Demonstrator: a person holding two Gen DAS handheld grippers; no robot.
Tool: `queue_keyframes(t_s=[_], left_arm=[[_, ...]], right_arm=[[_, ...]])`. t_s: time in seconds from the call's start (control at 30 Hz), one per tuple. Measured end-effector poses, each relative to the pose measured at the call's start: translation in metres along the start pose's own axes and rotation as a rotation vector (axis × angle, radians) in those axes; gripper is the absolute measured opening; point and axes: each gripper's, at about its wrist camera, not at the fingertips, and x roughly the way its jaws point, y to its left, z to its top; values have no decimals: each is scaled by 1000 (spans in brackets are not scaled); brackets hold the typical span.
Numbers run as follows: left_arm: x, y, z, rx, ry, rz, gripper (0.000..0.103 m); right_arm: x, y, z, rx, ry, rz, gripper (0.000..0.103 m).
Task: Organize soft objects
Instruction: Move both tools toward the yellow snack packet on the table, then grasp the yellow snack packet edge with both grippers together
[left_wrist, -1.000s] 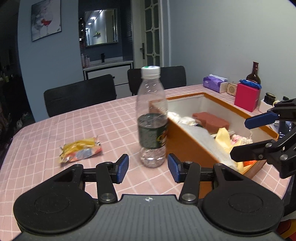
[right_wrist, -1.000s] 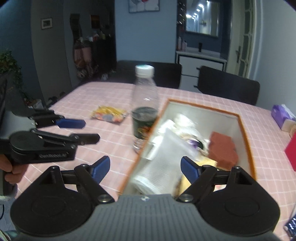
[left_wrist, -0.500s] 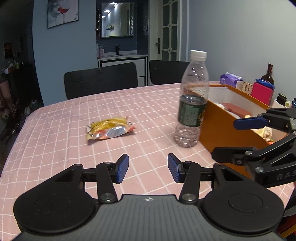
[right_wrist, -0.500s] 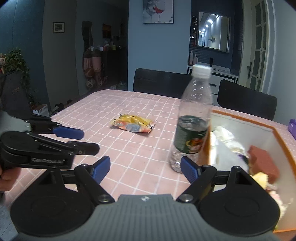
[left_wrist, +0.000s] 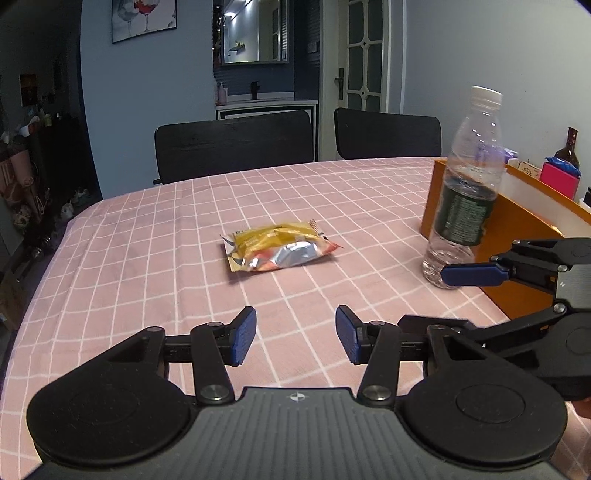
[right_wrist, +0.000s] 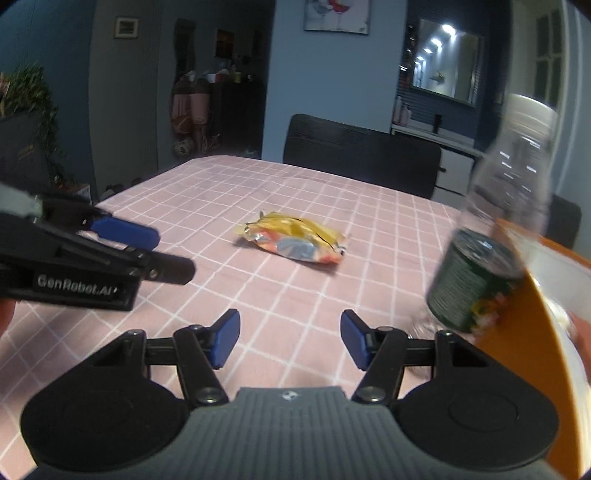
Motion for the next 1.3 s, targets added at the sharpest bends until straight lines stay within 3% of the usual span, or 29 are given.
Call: queue_keyframes(t_s=[0.2, 0.3, 0.43, 0.7, 0.8, 0.97, 1.07, 1.13, 1.2, 1.27, 1.3], left_arm=[[37, 21, 15, 13, 10, 5, 70], [58, 36, 22, -49, 14, -10, 71], [80, 49, 26, -73, -8, -10, 70], [114, 56, 30, -58, 38, -25, 68], [120, 56, 32, -67, 41, -34, 63], [127, 55, 33, -76, 62, -22, 40], [129, 52, 31, -72, 69, -1, 31], [126, 50, 31, -72, 58, 12, 23], [122, 49, 32, -72, 53, 19, 17], [117, 46, 33, -73, 49, 24, 3], [114, 46, 34, -71, 41, 26, 3]], right_arm=[[45, 5, 21, -20, -2, -32, 60], [73, 2, 32, -3, -10, -69, 60], [106, -16, 37, 110, 19, -73, 60], [144, -47, 47, 322, 35, -11, 60], [157, -51, 48, 351, 52, 0, 52], [168, -53, 44, 373, 72, 30, 43], [168, -54, 43, 364, 70, 27, 36], [168, -53, 42, 354, 68, 36, 23], [166, -50, 43, 338, 63, 39, 19], [163, -46, 45, 313, 55, 28, 3], [161, -45, 45, 305, 46, 26, 2]])
